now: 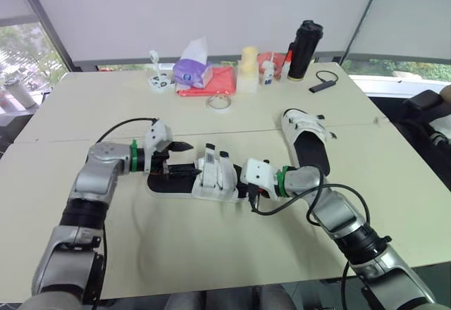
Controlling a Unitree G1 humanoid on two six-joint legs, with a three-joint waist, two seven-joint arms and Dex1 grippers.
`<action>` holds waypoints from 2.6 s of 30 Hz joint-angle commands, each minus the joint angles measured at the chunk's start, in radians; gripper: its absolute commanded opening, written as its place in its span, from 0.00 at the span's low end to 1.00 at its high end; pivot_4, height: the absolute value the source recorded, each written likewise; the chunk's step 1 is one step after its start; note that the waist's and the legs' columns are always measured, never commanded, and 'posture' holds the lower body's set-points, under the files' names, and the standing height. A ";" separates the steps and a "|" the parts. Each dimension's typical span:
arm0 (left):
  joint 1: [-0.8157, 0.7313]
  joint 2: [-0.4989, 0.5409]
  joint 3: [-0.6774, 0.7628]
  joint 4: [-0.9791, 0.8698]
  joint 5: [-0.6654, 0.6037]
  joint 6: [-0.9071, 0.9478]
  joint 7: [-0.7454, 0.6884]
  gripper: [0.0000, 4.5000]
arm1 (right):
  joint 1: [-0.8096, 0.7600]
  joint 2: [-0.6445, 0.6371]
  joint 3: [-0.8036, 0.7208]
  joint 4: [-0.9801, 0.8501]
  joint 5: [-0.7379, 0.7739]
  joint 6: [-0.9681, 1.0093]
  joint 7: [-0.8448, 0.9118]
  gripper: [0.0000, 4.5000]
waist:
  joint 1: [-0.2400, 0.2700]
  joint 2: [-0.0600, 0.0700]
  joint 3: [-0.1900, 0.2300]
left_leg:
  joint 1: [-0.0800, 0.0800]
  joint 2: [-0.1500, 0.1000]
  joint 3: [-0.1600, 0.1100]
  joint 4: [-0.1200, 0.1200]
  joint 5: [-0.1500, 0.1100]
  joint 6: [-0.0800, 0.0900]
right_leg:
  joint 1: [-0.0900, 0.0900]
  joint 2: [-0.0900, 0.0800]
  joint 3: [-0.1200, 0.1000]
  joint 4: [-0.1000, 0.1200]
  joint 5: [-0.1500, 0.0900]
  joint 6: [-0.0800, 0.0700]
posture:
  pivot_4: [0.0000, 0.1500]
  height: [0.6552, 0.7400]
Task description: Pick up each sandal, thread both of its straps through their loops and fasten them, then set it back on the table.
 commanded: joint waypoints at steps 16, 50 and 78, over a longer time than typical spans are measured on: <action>-0.036 0.061 -0.040 0.137 0.097 -0.564 0.023 0.99 | 0.038 -0.239 -0.246 -0.454 0.266 0.314 0.122 0.00 | 0.000 0.003 0.003 | -0.014 0.000 0.000 0.005 0.000 0.000 | -0.011 -0.001 -0.001 -0.001 0.002 0.002 | 1.00 1.00; -0.360 -0.035 -0.344 0.791 0.909 -1.752 0.896 0.99 | 0.042 -0.358 -0.391 -0.587 0.604 0.423 0.020 0.00 | 0.002 0.001 0.004 | -0.015 -0.002 0.001 0.008 0.000 0.001 | -0.010 -0.003 -0.004 0.000 0.005 0.007 | 1.00 1.00; -0.500 -0.072 -0.400 0.960 0.969 -0.995 1.312 0.00 | -0.064 -0.349 -0.306 -0.567 0.631 0.465 -0.059 0.00 | -0.007 0.000 0.005 | -0.015 -0.002 0.000 0.010 0.000 0.001 | -0.009 -0.002 -0.005 0.003 0.004 0.010 | 1.00 1.00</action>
